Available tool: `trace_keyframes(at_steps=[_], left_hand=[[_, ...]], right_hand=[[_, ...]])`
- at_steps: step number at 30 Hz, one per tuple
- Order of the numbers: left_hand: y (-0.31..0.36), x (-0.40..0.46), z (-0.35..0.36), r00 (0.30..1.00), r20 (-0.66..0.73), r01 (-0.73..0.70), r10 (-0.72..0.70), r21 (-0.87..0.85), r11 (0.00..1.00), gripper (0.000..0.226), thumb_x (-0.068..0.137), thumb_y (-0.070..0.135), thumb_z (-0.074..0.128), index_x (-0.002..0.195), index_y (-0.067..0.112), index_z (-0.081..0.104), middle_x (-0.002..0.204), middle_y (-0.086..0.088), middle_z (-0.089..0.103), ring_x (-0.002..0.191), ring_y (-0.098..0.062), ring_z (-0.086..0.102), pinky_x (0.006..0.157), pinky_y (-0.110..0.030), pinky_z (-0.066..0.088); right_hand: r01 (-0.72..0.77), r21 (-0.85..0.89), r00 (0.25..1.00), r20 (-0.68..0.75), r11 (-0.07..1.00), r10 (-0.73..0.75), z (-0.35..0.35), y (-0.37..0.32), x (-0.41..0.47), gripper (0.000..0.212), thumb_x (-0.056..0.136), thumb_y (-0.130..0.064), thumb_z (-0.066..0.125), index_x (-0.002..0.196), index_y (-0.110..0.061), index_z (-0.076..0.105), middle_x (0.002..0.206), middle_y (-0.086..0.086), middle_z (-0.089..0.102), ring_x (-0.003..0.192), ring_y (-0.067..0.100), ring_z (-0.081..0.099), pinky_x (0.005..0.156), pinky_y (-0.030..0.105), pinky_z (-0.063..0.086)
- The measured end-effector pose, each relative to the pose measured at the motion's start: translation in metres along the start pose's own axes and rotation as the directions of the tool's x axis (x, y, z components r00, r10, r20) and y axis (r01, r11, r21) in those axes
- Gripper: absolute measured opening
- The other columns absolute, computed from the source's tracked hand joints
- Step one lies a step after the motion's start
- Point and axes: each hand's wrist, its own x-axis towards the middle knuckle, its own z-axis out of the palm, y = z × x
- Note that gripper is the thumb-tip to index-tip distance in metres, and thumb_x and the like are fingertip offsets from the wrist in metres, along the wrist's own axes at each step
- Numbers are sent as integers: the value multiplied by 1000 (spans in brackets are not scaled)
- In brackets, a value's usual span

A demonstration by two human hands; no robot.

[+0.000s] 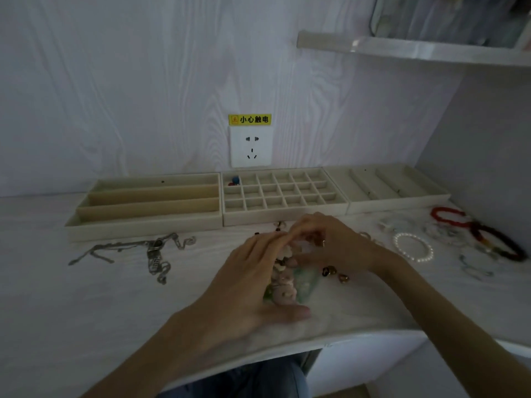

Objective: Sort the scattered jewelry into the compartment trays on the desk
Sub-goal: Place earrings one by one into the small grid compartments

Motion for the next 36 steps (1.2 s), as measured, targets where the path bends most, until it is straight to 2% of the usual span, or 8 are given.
trace_keyframes(at_steps=[4,9,14,18,24,28,31,36], left_hand=[[-16,1,0,1000,-21,-6,8,72,997,81,80,75,28,148,36,7,153,21,8,139,1,7,114,-20,10],[-46,-1,-14,994,-94,66,-55,121,990,62,87,65,28,144,40,25,146,20,29,133,-3,26,105,-19,20],[-64,-10,-28,983,-14,180,-182,-88,980,56,90,50,49,140,43,26,130,25,38,113,5,41,96,-20,39],[-71,-11,-34,972,14,229,-235,-293,928,54,90,8,52,133,38,38,112,10,64,89,1,60,88,-27,48],[-71,-10,-46,966,-42,216,-256,-418,882,69,81,-6,60,127,43,43,128,23,49,120,14,41,89,-11,43],[-69,-11,-56,966,-73,194,-250,-439,878,55,80,12,71,117,49,53,119,26,56,109,9,53,86,-11,44],[-68,-3,-68,963,-64,201,-262,-475,857,45,85,13,65,113,47,57,114,31,58,106,10,53,84,-18,45],[-68,32,-95,925,35,329,-379,-572,751,36,90,18,60,119,38,55,110,15,63,95,2,60,68,-15,53]], right_hand=[[18,82,993,-118,996,-9,5,9,16,25,72,-17,79,97,-22,74,90,-4,67,84,11,63,78,26,53],[5,1,967,-253,1000,-5,11,15,34,19,66,-35,81,83,-26,77,79,-8,69,70,9,60,65,25,47],[70,-293,969,-209,954,-136,14,13,40,23,73,-32,77,95,-34,73,85,-21,62,74,-6,54,64,8,38],[87,-385,979,-136,919,-150,19,-4,48,35,77,-28,71,112,-35,66,91,-15,58,79,1,52,63,15,40],[140,-476,975,-89,868,-206,25,-13,65,20,86,-31,64,105,-28,71,93,-7,59,71,3,47,60,24,35],[118,-336,969,-167,935,-182,24,-11,71,14,89,-24,62,97,-20,73,83,-11,60,70,5,53,63,19,42],[33,24,968,-251,999,-26,18,-20,73,12,89,-18,61,94,-17,72,76,-17,63,67,-4,57,61,7,42],[21,327,975,-217,945,53,4,-41,87,12,86,-17,64,90,-27,71,75,-12,72,67,1,66,60,14,52]])
